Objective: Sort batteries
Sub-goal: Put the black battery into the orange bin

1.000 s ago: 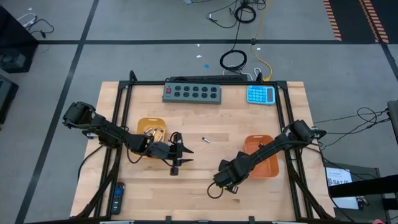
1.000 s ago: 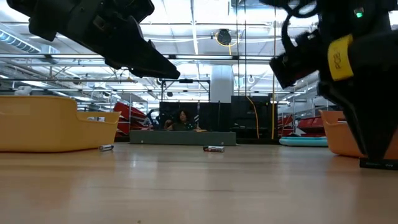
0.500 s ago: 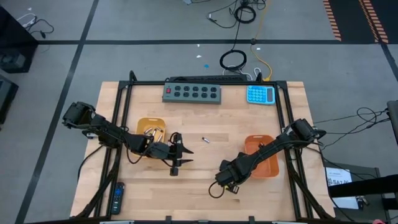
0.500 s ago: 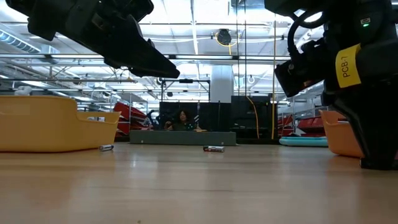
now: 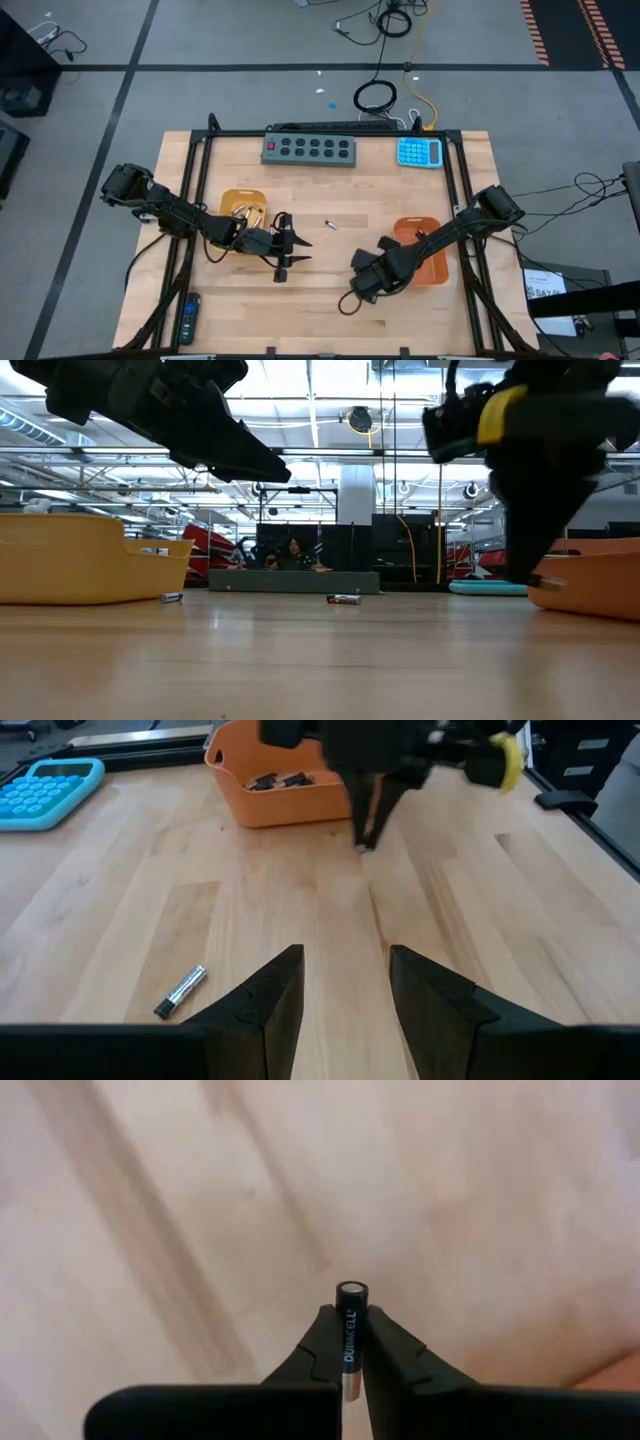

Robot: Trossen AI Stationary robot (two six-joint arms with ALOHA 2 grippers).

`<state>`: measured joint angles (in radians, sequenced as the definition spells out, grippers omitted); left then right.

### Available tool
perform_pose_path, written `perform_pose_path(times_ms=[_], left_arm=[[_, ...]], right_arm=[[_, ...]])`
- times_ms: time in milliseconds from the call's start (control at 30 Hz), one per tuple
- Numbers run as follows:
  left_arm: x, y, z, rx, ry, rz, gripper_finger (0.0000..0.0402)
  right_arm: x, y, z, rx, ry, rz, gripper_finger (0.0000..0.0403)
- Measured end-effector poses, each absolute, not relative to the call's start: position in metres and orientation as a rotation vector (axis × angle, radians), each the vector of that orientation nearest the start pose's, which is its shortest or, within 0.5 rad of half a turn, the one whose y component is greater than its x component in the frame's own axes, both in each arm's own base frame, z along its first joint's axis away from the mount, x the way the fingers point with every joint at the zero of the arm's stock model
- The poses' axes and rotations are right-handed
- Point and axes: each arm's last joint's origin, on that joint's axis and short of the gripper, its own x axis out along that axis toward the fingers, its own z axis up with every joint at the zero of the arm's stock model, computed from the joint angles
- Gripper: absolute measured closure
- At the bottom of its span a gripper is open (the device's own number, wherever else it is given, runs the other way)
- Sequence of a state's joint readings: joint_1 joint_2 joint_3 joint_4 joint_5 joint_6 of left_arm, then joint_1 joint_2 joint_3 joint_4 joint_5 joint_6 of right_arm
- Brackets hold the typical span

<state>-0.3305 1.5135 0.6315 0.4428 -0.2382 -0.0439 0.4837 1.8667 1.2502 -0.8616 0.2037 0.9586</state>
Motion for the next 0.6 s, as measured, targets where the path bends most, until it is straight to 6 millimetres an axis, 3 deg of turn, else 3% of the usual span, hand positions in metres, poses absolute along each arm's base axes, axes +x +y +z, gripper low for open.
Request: perform_pose_path(times_ms=[133,400,600], left_arm=[[0.28,-0.089,0.175,0.08,0.424,-0.081,0.0243],[0.28,-0.088,0.175,0.079,0.426,-0.079,0.0243],[0.28,-0.088,0.175,0.078,0.431,-0.078,0.0243]], right_arm=[[0.293,0.149,0.177,0.287,1.382,-0.481,0.0401],[0.256,0.131,0.226,0.36,1.396,-0.654,0.0399],[0.231,0.121,0.224,0.36,1.545,-0.781,0.0359]])
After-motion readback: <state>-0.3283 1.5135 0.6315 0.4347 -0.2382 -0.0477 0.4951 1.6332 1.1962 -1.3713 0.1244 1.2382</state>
